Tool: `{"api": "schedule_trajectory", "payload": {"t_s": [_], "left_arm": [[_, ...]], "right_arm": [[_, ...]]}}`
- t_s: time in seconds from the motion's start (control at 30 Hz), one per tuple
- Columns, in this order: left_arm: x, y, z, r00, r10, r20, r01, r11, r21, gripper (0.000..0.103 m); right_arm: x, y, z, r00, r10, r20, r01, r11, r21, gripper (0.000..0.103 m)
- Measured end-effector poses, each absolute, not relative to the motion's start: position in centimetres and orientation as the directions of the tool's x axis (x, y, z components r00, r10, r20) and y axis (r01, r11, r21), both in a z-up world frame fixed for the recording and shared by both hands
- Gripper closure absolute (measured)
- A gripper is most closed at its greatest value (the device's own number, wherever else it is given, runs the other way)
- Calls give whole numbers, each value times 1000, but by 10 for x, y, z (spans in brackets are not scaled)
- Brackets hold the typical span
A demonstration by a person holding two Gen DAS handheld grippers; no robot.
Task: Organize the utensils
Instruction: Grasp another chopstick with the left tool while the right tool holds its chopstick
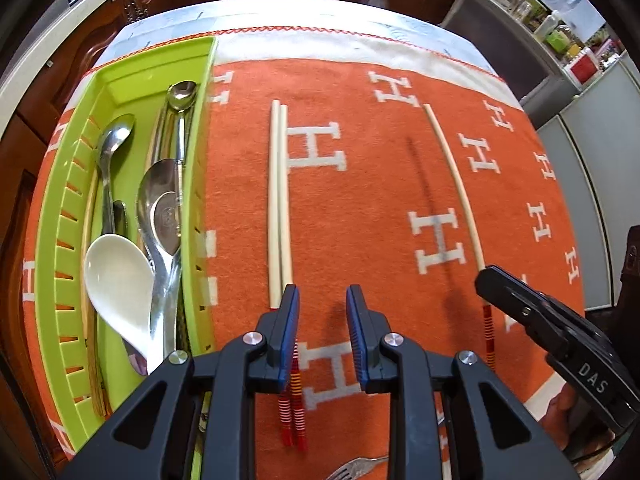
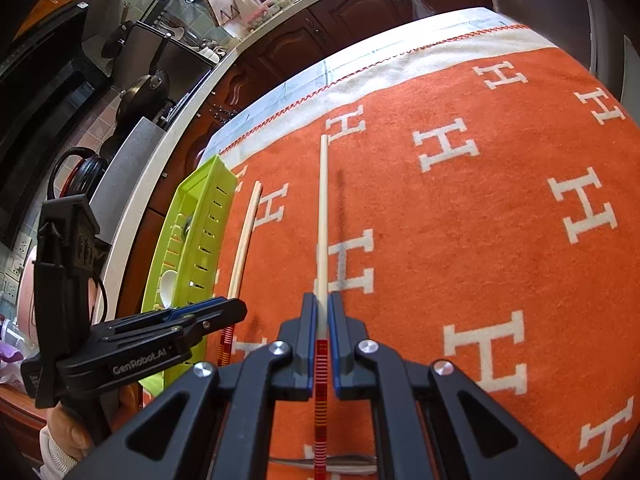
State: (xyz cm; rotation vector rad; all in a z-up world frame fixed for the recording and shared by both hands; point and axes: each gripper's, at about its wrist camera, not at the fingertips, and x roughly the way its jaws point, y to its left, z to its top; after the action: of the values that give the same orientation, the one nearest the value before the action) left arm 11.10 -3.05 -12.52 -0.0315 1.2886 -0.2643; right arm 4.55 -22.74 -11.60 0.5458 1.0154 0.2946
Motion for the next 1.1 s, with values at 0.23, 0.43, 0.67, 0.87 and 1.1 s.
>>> {"api": "schedule_trajectory", "payload": {"t_s": [0.23,0.43,0.67,0.87,1.1], "left_arm": [[115,-33,-128,257,-179,-950,184,974,-133,81],[122,-38,-130,264,-164,-951,184,976,-117,81],[134,-43,-133,268,-120,-956,195,978,-68,80],[137,-51,-135,287,-81,-955,206,978,-21,79],[133,-60,-138,269,-67,-961,234,972,-3,93]], "right_arm": [[48,-230,-122,494,491,-717,17,819,573,98],[47,-230,-122,495,493,-716,18,817,576,98],[47,-229,-123,492,493,-717,15,819,573,98],[47,-229,-124,491,494,-718,13,820,573,98],[46,-228,-124,488,493,-720,9,822,569,98]]}}
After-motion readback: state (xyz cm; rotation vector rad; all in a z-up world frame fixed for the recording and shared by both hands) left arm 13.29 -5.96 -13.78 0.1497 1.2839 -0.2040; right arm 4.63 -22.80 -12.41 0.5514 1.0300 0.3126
